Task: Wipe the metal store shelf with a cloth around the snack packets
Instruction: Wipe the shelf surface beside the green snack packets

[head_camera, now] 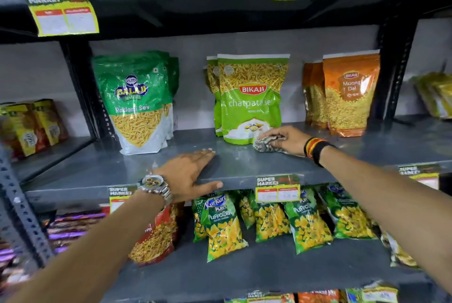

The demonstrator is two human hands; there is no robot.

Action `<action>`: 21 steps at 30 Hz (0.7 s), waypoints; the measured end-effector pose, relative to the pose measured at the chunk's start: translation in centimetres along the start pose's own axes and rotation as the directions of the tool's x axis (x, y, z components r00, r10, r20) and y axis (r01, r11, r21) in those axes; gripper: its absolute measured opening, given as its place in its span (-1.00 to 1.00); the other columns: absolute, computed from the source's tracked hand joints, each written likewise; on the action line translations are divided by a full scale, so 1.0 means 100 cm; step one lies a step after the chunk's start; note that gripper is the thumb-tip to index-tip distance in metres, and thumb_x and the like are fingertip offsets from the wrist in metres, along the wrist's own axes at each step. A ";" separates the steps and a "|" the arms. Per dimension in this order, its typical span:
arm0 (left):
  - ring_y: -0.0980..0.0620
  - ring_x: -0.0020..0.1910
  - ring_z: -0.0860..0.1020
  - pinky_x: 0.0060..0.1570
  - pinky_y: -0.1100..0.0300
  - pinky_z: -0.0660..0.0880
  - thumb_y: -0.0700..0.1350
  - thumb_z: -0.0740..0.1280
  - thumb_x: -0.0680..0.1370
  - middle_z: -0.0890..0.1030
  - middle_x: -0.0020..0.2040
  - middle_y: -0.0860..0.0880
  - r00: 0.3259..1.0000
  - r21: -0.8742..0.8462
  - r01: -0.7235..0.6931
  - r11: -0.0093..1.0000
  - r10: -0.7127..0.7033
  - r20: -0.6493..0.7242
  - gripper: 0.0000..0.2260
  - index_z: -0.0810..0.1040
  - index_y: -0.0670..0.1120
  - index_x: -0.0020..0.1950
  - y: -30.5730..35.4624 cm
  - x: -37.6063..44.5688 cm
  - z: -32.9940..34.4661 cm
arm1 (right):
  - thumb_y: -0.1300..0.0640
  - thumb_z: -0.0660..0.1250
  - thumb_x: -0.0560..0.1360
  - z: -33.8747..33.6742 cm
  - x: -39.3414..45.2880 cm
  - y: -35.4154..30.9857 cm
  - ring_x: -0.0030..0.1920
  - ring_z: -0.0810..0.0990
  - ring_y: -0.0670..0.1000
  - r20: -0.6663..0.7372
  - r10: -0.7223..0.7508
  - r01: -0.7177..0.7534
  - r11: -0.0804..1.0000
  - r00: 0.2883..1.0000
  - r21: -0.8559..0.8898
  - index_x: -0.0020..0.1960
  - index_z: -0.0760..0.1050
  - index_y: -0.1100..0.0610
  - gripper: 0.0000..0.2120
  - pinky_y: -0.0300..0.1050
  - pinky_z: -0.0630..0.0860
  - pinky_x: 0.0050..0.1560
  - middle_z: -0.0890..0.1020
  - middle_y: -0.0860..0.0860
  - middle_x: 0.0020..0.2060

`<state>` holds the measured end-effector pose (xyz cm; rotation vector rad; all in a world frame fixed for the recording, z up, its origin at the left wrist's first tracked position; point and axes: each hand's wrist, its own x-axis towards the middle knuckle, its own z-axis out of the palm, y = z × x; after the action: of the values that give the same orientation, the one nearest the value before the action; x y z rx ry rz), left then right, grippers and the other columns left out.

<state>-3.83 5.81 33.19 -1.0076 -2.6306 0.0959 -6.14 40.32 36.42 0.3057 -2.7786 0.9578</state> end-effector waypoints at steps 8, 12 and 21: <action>-0.04 0.60 0.31 0.60 0.07 0.19 0.61 -0.04 0.47 0.25 0.67 -0.04 0.995 -0.020 0.072 0.997 -0.070 0.065 -0.02 0.12 -0.02 0.69 0.017 0.012 0.014 | 0.35 0.30 0.56 0.014 0.011 -0.008 0.34 0.50 0.07 0.116 -0.235 0.234 0.972 0.965 0.025 0.30 0.57 0.15 -0.65 -0.10 0.41 0.37 0.58 0.10 0.29; -0.05 0.59 0.34 0.58 0.09 0.19 0.54 0.05 0.52 0.29 0.65 -0.06 0.998 -0.018 0.051 0.999 -0.050 0.049 -0.08 0.18 -0.07 0.68 0.021 0.011 0.010 | 0.33 0.29 0.56 0.016 -0.009 -0.017 0.29 0.53 0.04 0.188 -0.316 0.307 0.949 0.930 0.076 0.32 0.56 0.07 -0.63 -0.14 0.43 0.32 0.59 0.05 0.26; -0.04 0.60 0.31 0.58 0.10 0.17 0.54 0.02 0.50 0.28 0.65 -0.07 0.995 -0.004 0.069 0.998 -0.069 0.068 -0.06 0.16 -0.07 0.68 0.027 0.010 0.004 | 0.34 0.30 0.56 -0.001 -0.021 -0.019 0.40 0.45 0.05 0.121 -0.231 0.224 0.972 0.966 0.069 0.31 0.56 0.15 -0.65 -0.20 0.35 0.38 0.54 0.08 0.35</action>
<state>-2.91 8.55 32.60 -0.9302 -2.7253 0.1078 -3.68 39.21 37.10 0.7013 -2.7530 0.9889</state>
